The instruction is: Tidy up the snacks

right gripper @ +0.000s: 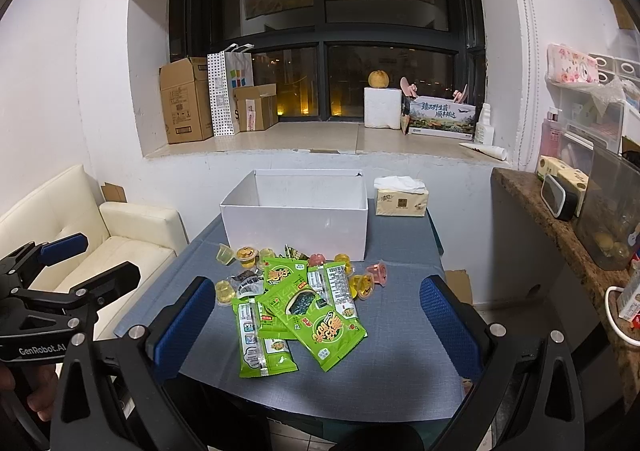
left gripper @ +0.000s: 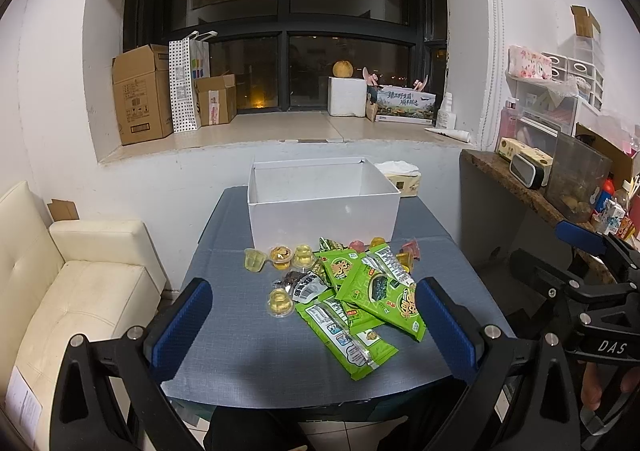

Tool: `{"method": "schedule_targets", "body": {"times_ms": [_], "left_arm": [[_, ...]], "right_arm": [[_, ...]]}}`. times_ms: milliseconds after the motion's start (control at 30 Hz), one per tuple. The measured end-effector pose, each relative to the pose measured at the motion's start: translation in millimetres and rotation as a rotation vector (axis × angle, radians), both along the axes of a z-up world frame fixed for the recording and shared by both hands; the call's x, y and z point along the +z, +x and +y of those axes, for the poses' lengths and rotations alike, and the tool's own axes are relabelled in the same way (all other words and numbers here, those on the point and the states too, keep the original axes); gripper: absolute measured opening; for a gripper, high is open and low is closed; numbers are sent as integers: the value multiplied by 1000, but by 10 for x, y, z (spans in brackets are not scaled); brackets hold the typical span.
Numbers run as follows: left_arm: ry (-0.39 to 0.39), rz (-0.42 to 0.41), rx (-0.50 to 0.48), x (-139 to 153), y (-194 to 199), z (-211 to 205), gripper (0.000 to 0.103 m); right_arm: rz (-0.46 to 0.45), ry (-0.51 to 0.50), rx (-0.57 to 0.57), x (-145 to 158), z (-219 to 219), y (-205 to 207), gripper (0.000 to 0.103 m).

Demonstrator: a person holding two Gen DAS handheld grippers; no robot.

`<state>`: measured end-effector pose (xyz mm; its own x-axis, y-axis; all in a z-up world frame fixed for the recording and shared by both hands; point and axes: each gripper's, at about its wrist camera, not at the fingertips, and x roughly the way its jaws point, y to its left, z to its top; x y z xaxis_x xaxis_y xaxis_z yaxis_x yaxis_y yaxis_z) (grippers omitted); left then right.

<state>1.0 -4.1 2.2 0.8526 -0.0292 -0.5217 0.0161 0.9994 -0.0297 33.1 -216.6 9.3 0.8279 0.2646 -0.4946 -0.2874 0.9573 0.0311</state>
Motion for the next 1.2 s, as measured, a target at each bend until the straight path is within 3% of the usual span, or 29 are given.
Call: {"method": "schedule_targets", "body": {"times_ms": [633, 767, 867, 967, 1200], "left_arm": [[4, -1, 4, -9, 18, 23, 103], [-8, 16, 14, -95, 38, 85, 103], [-5, 28, 24, -172, 41, 133, 103], [-12, 47, 38, -262, 61, 211, 103], [-16, 93, 84, -465, 89, 403, 103]], "right_arm": [[25, -11, 16, -67, 21, 108, 103], [206, 36, 128, -520, 73, 745, 103], [273, -80, 160, -1004, 226, 1205, 103], [337, -111, 239, -1348, 397, 1499, 103], [340, -281, 320, -1775, 735, 1733, 103]]}}
